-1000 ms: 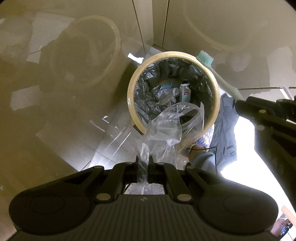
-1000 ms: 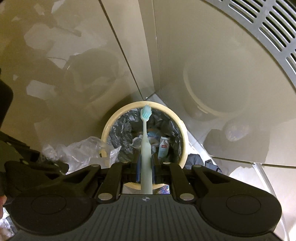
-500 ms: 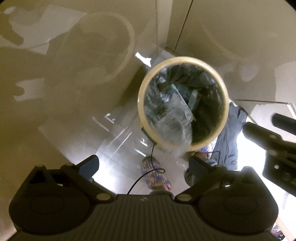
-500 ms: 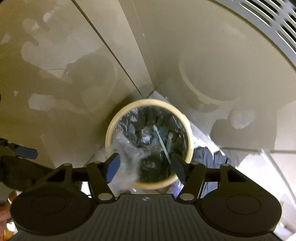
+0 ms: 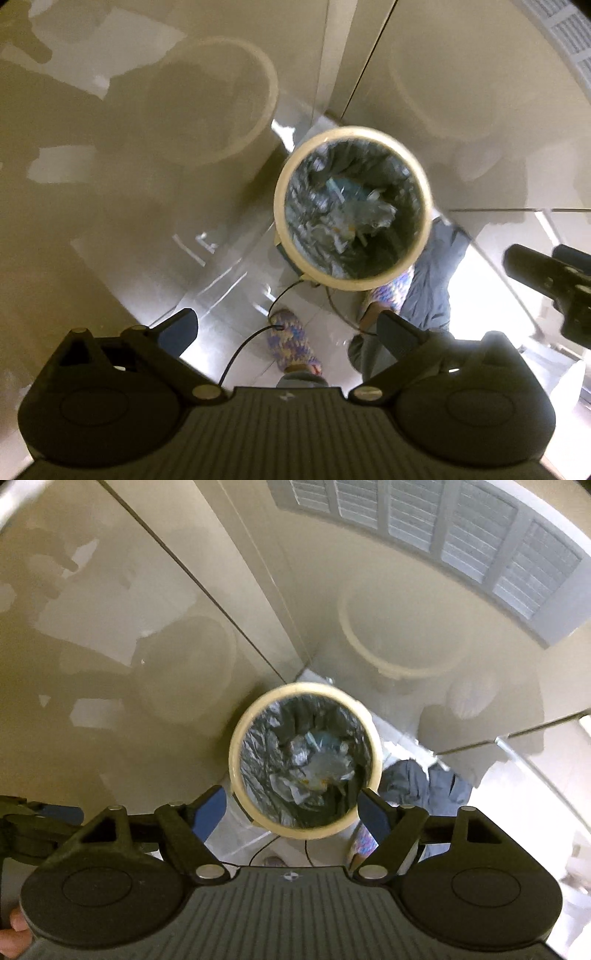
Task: Collect trash
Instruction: 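Raise both tools back up toward the counter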
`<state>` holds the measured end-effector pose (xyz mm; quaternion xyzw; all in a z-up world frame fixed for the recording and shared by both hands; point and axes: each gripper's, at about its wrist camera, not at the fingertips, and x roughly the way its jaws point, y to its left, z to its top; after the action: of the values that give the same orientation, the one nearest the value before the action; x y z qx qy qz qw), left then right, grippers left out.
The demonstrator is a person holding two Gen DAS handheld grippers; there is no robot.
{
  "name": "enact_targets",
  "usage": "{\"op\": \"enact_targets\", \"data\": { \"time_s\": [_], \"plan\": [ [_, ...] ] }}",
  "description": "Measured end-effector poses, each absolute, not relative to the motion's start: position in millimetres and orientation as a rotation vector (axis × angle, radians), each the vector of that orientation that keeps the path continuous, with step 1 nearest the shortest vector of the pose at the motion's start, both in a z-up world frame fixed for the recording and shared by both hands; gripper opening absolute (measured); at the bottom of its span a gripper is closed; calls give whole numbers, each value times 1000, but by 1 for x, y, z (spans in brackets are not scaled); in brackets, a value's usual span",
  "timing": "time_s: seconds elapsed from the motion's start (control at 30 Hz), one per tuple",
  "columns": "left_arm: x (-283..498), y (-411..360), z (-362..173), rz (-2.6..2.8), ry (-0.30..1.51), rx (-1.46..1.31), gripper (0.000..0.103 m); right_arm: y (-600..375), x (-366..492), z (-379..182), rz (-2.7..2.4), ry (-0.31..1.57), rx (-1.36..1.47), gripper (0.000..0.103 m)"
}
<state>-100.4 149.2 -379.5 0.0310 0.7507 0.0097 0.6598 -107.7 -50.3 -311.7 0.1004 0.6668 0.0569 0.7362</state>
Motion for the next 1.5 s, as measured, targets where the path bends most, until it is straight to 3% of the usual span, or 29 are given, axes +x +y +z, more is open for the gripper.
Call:
{"op": "enact_targets", "data": {
  "time_s": [0.1, 0.63, 0.97, 1.5],
  "plan": [
    [-105, 147, -355, 22, 1652, 56, 103, -49, -112, -288, 135, 1408, 179, 86],
    [-133, 141, -196, -78, 1350, 29, 103, -69, -139, -147, 124, 1161, 235, 89],
    [-155, 140, -106, -143, 1140, 44, 103, -60, -167, -60, 177, 967, 230, 103],
    [-175, 150, 2, -240, 870, 39, 103, -49, -187, 36, 149, 745, 184, 103]
  ]
}}
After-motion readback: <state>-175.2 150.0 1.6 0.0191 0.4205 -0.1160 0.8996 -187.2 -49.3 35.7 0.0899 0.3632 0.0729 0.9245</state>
